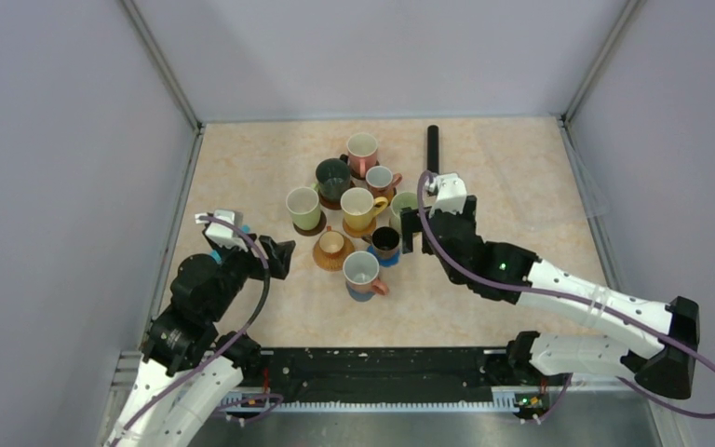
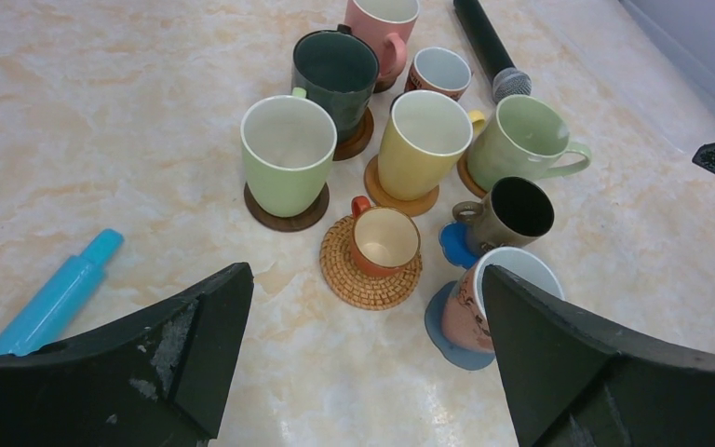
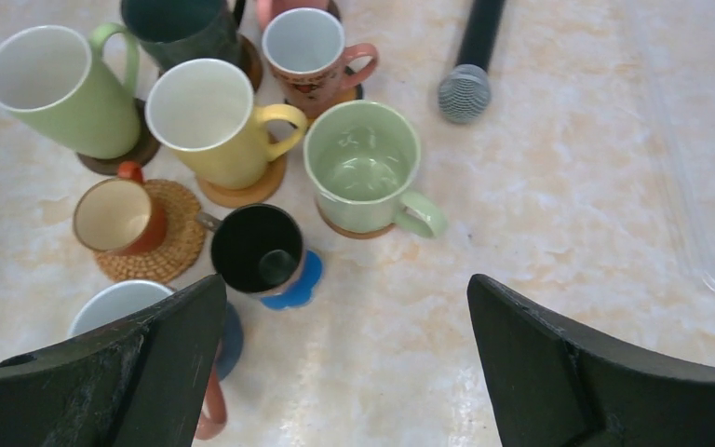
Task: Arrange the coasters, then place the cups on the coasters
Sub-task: Reset both arms
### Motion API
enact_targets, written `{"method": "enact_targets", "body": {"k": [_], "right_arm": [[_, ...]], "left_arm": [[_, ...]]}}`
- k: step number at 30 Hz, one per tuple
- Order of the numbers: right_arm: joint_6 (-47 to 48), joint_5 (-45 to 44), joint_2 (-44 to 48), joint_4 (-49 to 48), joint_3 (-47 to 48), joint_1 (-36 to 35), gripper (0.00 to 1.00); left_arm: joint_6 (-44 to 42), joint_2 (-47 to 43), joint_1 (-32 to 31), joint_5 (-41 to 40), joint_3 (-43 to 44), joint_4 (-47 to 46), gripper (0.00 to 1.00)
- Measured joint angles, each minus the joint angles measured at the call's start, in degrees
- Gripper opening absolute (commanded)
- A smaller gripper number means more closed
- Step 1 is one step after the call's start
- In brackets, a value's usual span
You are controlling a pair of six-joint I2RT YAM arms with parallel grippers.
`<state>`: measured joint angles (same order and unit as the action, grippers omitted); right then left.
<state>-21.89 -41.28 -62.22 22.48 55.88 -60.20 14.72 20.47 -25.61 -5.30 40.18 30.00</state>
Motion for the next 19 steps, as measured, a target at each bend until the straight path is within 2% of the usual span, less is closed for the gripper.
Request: {"method": "enact_targets", "body": {"k": [8, 19], "right_arm": [[-2.16, -5.29, 4.83, 2.86, -3.30, 0.00, 0.99], [-1.75, -5.99, 9.49, 0.61, -6.84, 0.00, 0.99]], "left_arm": [[-0.52, 0.04, 0.00, 1.44, 0.00, -0.04, 0.99], [-0.96, 0.07, 0.00, 0.83, 0.00, -0.02, 0.99]]}}
